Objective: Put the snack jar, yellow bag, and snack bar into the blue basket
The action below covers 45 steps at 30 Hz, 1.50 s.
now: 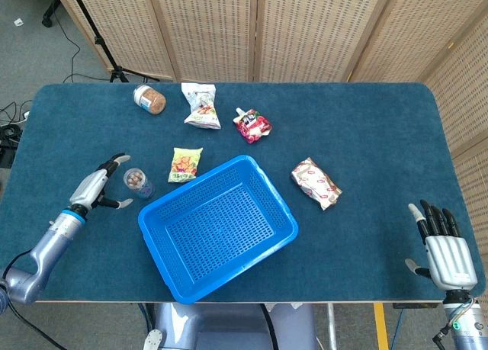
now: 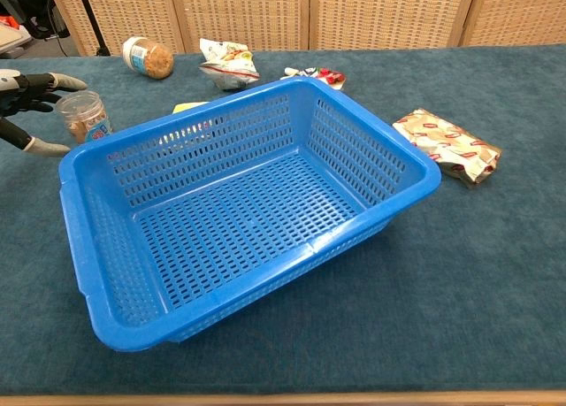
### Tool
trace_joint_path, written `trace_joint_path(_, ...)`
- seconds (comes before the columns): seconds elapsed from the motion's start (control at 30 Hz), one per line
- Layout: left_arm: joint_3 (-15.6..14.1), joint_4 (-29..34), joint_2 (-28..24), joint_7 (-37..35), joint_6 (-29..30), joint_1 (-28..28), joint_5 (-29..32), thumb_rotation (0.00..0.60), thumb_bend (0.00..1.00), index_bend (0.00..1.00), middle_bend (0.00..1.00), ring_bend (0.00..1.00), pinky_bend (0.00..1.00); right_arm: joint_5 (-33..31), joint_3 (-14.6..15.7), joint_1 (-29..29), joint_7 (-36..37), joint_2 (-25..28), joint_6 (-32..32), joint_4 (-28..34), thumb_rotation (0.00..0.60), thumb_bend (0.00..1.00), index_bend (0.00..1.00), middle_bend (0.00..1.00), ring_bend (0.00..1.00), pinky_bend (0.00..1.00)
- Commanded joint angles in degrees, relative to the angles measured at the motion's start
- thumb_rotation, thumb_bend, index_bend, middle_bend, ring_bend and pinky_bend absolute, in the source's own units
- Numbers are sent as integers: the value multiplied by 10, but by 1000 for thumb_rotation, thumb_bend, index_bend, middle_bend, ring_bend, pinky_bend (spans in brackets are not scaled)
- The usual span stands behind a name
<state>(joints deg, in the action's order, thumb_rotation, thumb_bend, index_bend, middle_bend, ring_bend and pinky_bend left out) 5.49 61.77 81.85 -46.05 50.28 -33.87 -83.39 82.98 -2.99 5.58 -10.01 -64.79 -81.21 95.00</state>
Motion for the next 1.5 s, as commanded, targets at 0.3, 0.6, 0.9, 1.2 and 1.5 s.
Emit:
trace_joint_path(0.3,17,-23,54,47,-6,0,49,600,254,73,0,0,0,6,5,-1,-3,8,0,16,600,82,5,0,0,0)
trace_joint_path(0.6,34,-68,103,71,11,-2,68,600,304,255,49,69,103,10,10,0,-9,12,6,24,600,80,5,0,0,0)
trace_joint_path(0.9,57,-97,148,102,47,4,90,600,363,527,235,242,251,12,13,-1,-12,15,7,31,600,80,5,0,0,0)
trace_joint_path(1.2,64,-105,157,105,55,8,95,600,378,588,275,274,271,14,13,-2,-11,17,5,34,600,81,5,0,0,0)
trace_joint_path(1.5,70,-33,85,115,95,23,76,600,376,593,276,274,271,14,13,-4,-9,19,1,36,600,80,5,0,0,0)
